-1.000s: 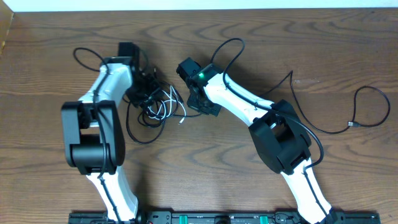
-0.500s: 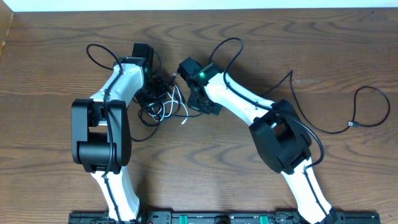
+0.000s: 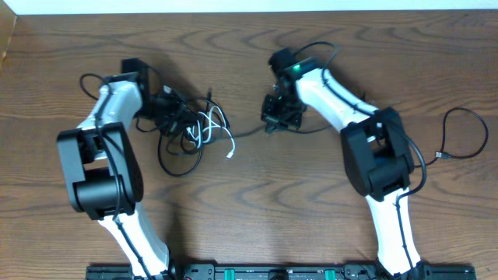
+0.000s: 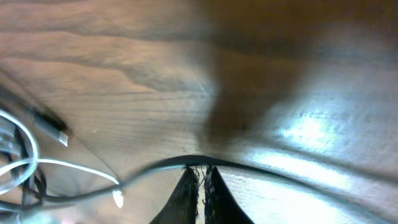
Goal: Untangle cables
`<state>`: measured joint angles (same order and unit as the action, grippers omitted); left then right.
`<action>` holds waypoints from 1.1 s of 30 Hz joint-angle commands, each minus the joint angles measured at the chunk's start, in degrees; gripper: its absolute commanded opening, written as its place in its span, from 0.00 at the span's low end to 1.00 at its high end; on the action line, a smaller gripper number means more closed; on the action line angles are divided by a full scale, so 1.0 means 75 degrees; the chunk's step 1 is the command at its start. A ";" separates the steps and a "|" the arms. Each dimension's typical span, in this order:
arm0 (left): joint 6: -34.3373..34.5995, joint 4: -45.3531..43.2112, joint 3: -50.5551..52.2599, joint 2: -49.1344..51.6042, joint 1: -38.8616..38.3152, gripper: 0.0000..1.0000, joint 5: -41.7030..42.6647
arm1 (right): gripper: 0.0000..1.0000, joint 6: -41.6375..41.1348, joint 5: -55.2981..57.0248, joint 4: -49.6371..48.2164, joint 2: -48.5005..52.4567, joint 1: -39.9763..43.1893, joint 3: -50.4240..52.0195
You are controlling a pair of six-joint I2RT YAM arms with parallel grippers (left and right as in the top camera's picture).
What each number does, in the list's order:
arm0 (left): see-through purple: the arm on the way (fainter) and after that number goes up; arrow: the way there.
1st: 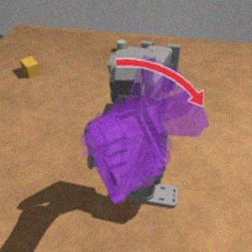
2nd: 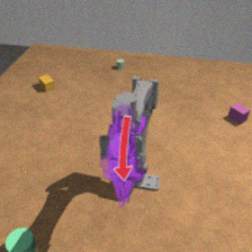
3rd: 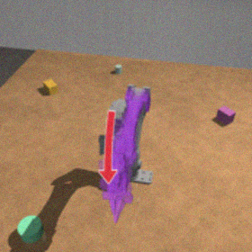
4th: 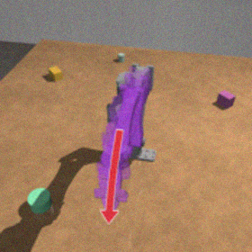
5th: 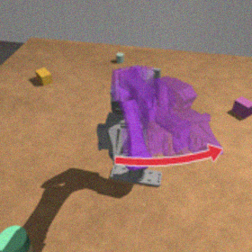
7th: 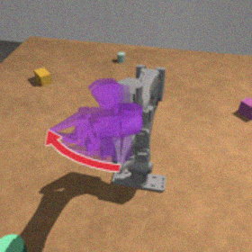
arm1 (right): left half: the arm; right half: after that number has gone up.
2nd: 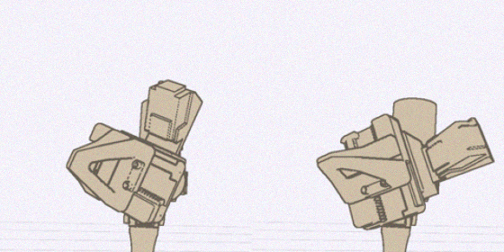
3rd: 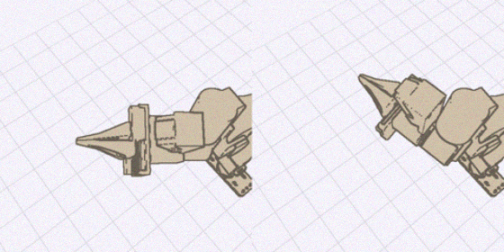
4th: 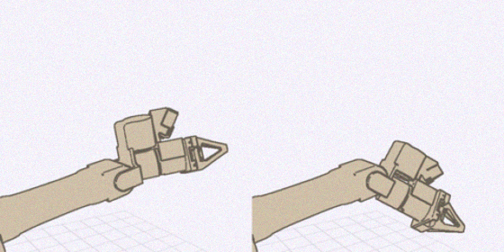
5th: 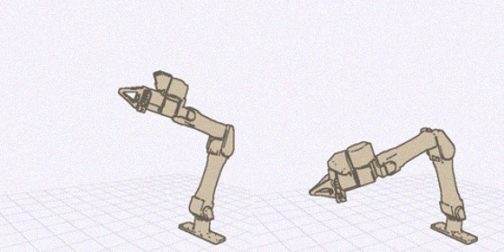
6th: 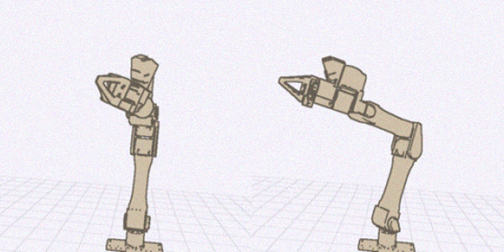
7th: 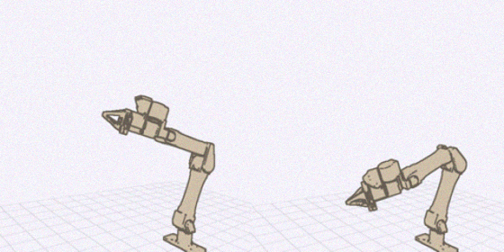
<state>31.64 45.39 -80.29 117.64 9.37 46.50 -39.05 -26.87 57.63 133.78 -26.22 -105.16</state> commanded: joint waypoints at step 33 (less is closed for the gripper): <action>-0.1157 0.0163 0.0026 -0.0178 0.0256 0.08 0.1195 | 0.56 -0.6231 0.0149 -0.1495 0.0178 -0.1160 0.0073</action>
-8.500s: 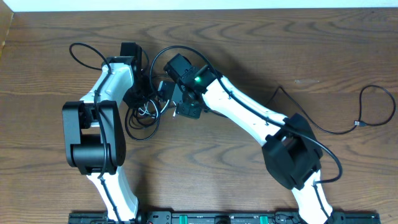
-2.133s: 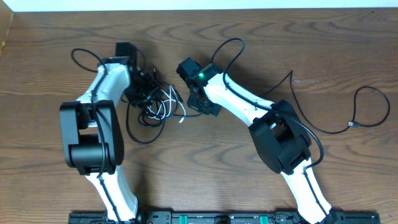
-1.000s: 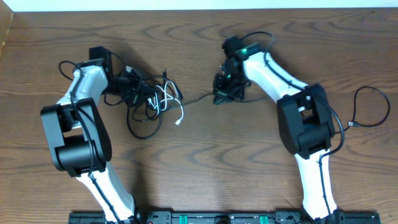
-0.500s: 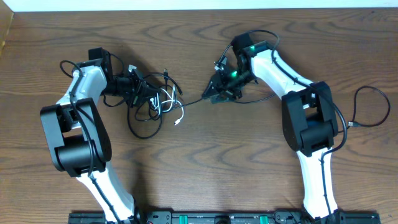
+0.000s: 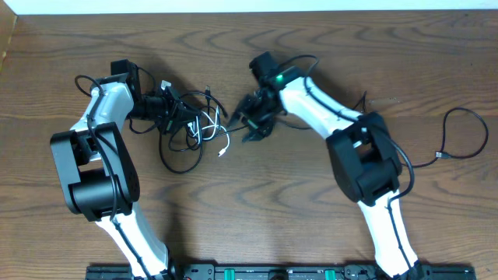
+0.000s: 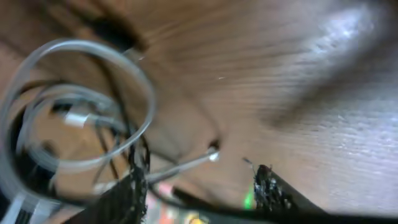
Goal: Untangle cables
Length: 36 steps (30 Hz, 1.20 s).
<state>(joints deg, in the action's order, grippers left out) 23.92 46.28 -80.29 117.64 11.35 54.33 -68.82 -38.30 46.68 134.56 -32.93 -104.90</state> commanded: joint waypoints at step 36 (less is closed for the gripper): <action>0.0219 -0.0015 0.0026 -0.0178 0.0099 0.08 -0.2200 | 0.01 0.4902 0.2975 0.0315 -0.3835 0.0297 0.0038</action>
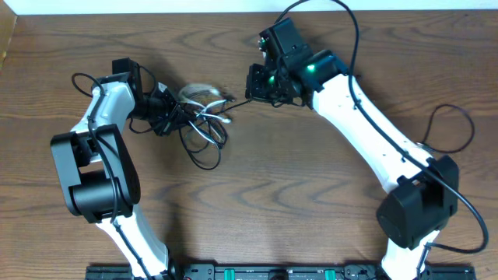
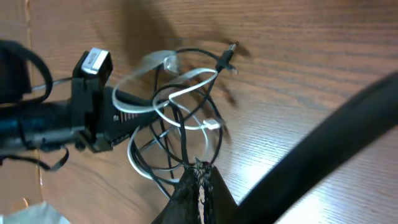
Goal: Untangle cables
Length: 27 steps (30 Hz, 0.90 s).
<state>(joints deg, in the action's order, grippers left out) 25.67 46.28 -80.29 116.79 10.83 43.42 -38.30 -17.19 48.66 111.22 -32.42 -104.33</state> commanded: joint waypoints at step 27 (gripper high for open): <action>-0.0656 0.0105 0.0000 -0.0090 0.0691 0.83 -0.0688 | 0.01 0.1903 0.3704 0.1326 -0.2439 0.0251 -0.0038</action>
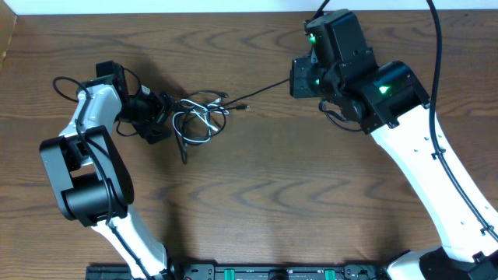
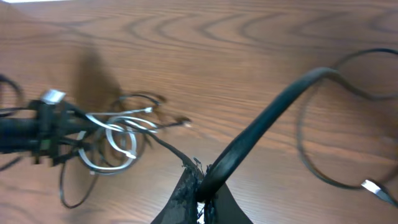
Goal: Untangle cables
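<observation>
A tangle of white and black cables [image 1: 198, 118] lies on the wooden table, left of centre. My left gripper [image 1: 158, 115] is shut on the tangle's left side. A thin black strand [image 1: 268, 88] runs taut from the tangle up to my right gripper [image 1: 299, 78], which is raised. In the right wrist view the right gripper [image 2: 200, 182] is shut on that strand [image 2: 165, 144]. The tangle [image 2: 118, 134] and the left gripper [image 2: 45, 127] lie beyond it. A small plug end [image 2: 185, 122] sticks out free at the tangle's right side.
From the right gripper's jaws a dark cable [image 2: 267, 118], blurred and close to the camera, rises to the right. A black cable loop [image 2: 314, 149] with a connector [image 2: 372, 186] lies on the table to the right. An equipment rail [image 1: 272, 272] lines the near edge.
My right gripper, still shut on the black strand, now stands farther right and higher, so the strand is stretched longer. The left gripper and tangle have shifted slightly left, and the tangle looks tighter.
First my right gripper was shut on a black cable low over the table, right of the tangle. Then it was open at the tangle's right edge. Then it was shut on a black strand above the tangle, and now holds it drawn out to the right. The left gripper kept the tangle throughout.
</observation>
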`<state>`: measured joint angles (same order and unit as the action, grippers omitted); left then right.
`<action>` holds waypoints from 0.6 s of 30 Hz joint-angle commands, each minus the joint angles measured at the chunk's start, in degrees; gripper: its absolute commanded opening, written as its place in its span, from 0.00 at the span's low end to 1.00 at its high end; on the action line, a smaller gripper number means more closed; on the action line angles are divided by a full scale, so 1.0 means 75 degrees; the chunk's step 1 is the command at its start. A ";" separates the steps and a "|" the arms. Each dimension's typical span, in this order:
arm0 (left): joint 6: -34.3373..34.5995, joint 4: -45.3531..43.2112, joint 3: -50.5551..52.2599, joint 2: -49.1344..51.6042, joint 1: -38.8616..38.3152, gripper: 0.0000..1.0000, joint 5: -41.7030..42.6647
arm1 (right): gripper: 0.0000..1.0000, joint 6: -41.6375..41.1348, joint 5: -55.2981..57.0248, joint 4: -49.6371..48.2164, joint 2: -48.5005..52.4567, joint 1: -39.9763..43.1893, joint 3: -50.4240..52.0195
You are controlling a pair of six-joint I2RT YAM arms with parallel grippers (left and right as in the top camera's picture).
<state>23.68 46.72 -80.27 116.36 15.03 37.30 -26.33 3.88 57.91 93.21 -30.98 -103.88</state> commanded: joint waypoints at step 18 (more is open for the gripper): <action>-0.1641 0.1749 -0.0017 -0.1967 -0.0609 0.72 0.0140 | 0.01 0.0577 0.1271 0.0595 -0.0035 0.0134 -0.0096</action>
<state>12.91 57.87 -80.31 101.06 13.93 44.49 -23.35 11.94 62.26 93.21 -30.33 -103.88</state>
